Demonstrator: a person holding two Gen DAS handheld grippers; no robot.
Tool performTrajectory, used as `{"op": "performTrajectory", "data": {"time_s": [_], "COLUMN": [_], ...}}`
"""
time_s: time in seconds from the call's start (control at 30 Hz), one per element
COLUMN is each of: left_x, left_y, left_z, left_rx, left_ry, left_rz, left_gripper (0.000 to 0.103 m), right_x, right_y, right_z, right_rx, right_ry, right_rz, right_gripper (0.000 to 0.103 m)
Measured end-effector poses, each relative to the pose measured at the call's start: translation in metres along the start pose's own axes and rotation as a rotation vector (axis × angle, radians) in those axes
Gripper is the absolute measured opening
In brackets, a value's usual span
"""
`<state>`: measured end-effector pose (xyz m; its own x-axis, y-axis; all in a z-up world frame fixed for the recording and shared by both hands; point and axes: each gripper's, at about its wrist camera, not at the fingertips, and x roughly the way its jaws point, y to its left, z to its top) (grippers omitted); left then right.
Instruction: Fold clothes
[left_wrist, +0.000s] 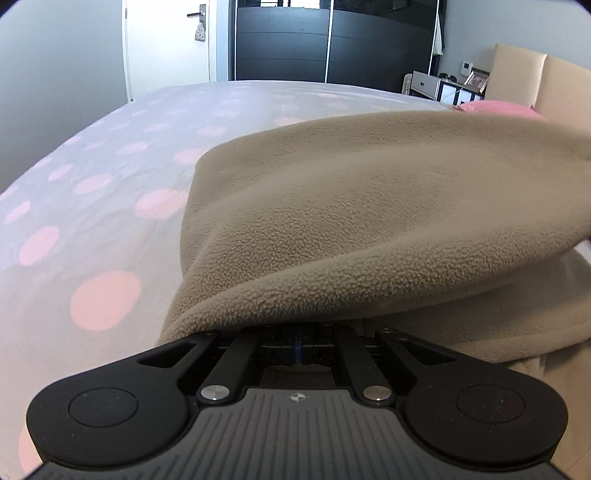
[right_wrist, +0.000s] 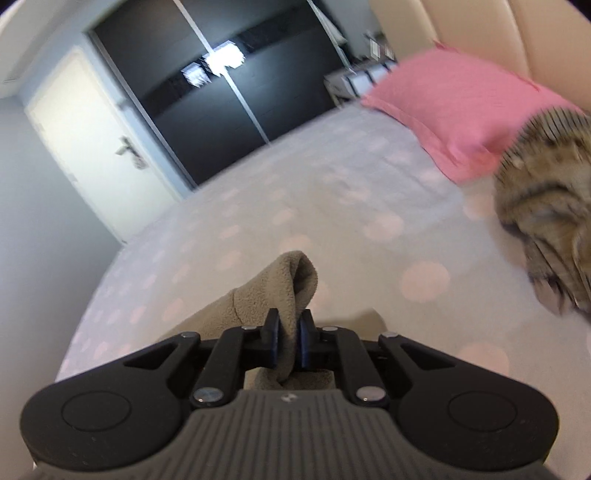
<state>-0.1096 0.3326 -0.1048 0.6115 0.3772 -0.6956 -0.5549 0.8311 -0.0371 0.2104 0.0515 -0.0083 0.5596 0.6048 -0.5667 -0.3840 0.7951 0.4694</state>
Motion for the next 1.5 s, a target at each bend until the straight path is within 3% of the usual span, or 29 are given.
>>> {"op": "performTrajectory", "data": {"time_s": [0.2,0.27,0.33,0.47,0.67,0.83,1.0,1.17,1.27,1.5], "left_x": [0.006,0.012,0.007,-0.007,-0.041,-0.077,-0.085,-0.070,-0.044,0.020], "left_y": [0.004,0.009,0.006,0.003,0.009,0.014,0.014,-0.013,-0.029,-0.034], "left_z": [-0.001,-0.008,-0.011,-0.015,-0.016,-0.013,0.020,0.054,0.063,0.052], "left_rx": [-0.001,-0.006,0.028,0.065,0.050,0.009,-0.025,0.039,0.068,0.092], "left_ry": [0.037,0.107,0.104,0.122,0.188,0.157,0.043,-0.023,-0.020,0.088], "left_rz": [0.055,0.090,0.096,0.122,0.131,0.063,0.026,-0.020,-0.036,0.008], "left_gripper": [0.000,0.000,0.000,0.000,0.001,0.002,0.002,0.002,0.002,0.001], "right_x": [0.054,0.061,0.064,0.056,0.025,0.004,-0.003,0.004,0.015,0.062], "right_y": [-0.048,-0.050,-0.049,-0.055,-0.054,-0.031,0.001,0.032,0.044,0.052], "right_z": [-0.045,-0.051,-0.053,-0.049,-0.036,-0.032,-0.045,-0.070,-0.084,-0.106], "right_rx": [0.061,0.036,0.010,0.019,0.035,-0.030,-0.174,-0.332,-0.401,-0.462], "right_ry": [0.163,0.170,0.176,0.156,0.096,0.064,0.066,0.090,0.106,0.173], "right_rz": [-0.092,-0.101,-0.120,-0.196,-0.225,-0.174,-0.118,-0.054,-0.023,-0.020], "right_gripper": [0.012,0.012,0.015,0.043,0.041,0.041,0.041,0.043,0.046,0.049]}}
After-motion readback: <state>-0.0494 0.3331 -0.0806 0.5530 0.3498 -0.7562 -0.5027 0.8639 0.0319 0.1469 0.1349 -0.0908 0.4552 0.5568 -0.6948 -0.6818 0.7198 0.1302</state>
